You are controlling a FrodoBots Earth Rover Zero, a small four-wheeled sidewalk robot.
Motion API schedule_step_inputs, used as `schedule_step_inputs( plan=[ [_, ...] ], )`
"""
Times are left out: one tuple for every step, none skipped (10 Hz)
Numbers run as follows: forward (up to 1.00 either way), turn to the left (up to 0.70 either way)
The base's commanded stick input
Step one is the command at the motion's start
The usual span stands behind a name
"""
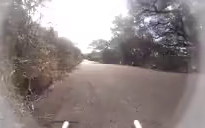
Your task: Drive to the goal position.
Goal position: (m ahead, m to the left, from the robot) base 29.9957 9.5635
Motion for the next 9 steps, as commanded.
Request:
schedule_step_inputs(
  plan=[
    [0.7, 0.0],
    [0.7, 0.0],
    [0.7, 0.0],
    [0.7, 0.0],
    [0.7, 0.0],
    [0.7, 0.0],
    [0.7, 0.0],
    [0.7, 0.19],
    [0.7, 0.15]
  ],
)
